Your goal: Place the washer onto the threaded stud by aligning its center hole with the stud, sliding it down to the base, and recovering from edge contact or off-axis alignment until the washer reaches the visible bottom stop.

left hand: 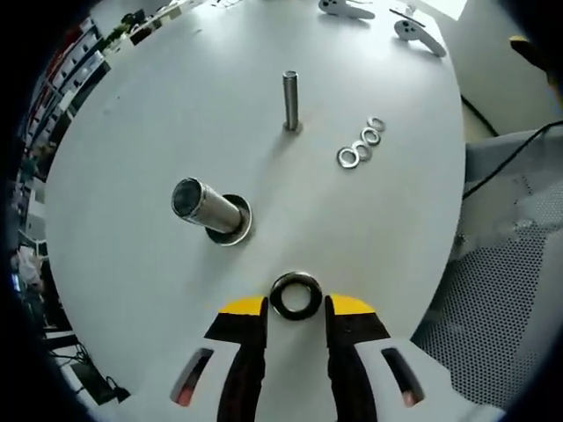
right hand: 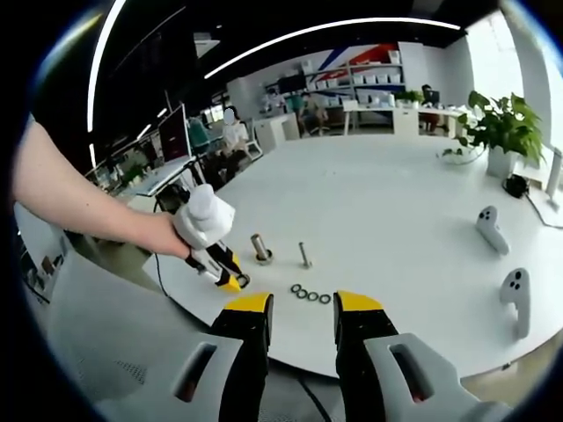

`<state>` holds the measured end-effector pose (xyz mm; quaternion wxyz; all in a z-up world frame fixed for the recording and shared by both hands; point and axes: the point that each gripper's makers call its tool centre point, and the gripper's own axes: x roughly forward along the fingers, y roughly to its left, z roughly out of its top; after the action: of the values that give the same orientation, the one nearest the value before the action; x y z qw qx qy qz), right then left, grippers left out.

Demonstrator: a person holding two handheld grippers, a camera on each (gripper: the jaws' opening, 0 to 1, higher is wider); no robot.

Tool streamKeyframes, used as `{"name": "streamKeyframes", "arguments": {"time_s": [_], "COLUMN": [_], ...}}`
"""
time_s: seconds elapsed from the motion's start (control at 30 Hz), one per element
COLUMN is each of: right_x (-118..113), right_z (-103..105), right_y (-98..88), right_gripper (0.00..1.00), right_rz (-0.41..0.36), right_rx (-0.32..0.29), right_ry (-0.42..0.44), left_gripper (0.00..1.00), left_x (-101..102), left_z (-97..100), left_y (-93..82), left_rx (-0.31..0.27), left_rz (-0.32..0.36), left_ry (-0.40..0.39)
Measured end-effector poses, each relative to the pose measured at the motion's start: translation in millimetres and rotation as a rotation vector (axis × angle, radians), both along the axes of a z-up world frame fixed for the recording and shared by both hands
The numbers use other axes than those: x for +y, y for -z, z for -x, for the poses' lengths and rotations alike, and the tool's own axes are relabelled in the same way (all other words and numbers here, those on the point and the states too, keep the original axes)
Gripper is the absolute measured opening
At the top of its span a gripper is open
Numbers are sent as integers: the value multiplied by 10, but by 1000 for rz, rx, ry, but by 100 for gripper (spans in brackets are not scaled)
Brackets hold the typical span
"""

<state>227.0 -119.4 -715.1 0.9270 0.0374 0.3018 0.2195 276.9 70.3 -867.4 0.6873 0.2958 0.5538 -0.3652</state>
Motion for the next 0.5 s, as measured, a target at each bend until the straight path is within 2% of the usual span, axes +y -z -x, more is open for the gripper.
{"name": "streamKeyframes", "arguments": {"time_s": [0.3,0.5], "right_x": [6,10], "right_z": [3,6], "right_y": [-10,4], "right_gripper": [30,30], "right_rz": [0,3], "right_rx": [-3,3], "right_ry": [-1,-6], "left_gripper": [21,21], "left_x": [-8,128], "left_z": [34,106], "left_y": [-10,-4], "left_rx": [-16,4], "left_rz": [-1,-23], "left_ry": [15,18]}}
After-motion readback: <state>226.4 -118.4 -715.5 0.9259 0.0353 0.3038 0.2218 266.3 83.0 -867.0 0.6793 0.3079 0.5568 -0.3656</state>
